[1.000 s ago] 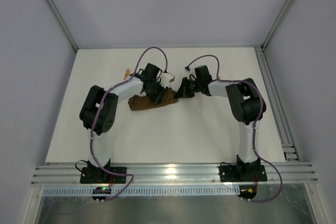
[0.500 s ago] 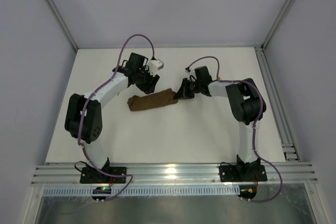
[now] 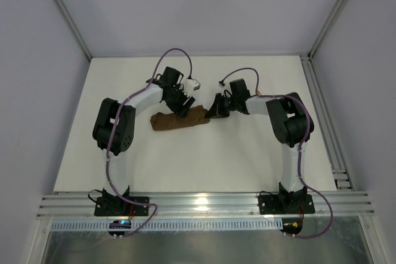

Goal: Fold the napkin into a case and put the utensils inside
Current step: Smooth out the smaller rectangle-folded napkin at the center of the board.

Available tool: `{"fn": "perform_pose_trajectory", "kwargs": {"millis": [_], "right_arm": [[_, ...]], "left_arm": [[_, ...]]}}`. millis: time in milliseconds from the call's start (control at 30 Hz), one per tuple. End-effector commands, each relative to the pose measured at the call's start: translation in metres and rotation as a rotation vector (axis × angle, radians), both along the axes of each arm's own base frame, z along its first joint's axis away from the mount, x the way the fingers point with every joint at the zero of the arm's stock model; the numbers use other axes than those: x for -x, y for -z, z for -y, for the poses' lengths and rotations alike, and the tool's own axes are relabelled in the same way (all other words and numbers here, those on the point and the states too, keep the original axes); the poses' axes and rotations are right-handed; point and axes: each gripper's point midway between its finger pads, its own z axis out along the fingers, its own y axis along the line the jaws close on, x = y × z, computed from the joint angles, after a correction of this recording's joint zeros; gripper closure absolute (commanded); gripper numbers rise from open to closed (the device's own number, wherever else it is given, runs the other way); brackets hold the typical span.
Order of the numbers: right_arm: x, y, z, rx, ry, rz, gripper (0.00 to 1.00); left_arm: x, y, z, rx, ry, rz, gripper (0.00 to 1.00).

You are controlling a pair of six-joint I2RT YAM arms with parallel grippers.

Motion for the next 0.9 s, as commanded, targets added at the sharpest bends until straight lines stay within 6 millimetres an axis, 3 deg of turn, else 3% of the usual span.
{"fn": "perform_pose_trajectory", "kwargs": {"millis": [0,67,267,400,433,533,567,667,700,833,867], "right_arm": [[0.008,0.0,0.005,0.032,-0.001,-0.013,0.97],[0.008,-0.002,0.005,0.03,-0.008,-0.007,0.97],[0.008,-0.007,0.005,0.038,-0.029,-0.005,0.97],[0.005,-0.013,0.006,0.041,-0.024,0.013,0.87],[0.005,-0.014,0.007,0.044,-0.023,0.018,0.79],[0.003,-0.023,0.01,0.06,-0.027,0.049,0.61],[0.004,-0.026,0.012,0.068,-0.03,0.049,0.46],[0.0,-0.046,0.022,0.094,-0.04,0.121,0.3],[-0.001,-0.051,0.026,0.106,-0.042,0.147,0.01],[-0.011,-0.081,0.048,0.194,-0.029,0.326,0.01],[-0.02,-0.102,0.053,0.193,-0.001,0.404,0.01]], "left_arm": [[-0.017,0.006,0.008,0.003,-0.017,-0.017,0.37],[-0.013,0.022,0.005,-0.024,-0.026,-0.071,0.38],[-0.004,0.026,0.009,-0.017,-0.009,-0.151,0.45],[0.008,0.036,0.002,-0.048,-0.033,-0.205,0.69],[0.01,0.037,0.001,-0.049,-0.035,-0.212,0.78],[0.014,0.034,0.002,-0.038,-0.028,-0.213,0.91],[0.016,0.035,0.002,-0.035,-0.026,-0.216,0.94],[0.018,0.024,0.006,-0.004,-0.014,-0.209,1.0],[0.019,0.021,0.008,0.007,-0.013,-0.209,1.0],[0.019,0.002,0.011,0.044,-0.013,-0.169,1.0],[0.015,-0.001,0.011,0.049,-0.015,-0.142,1.0]]}}
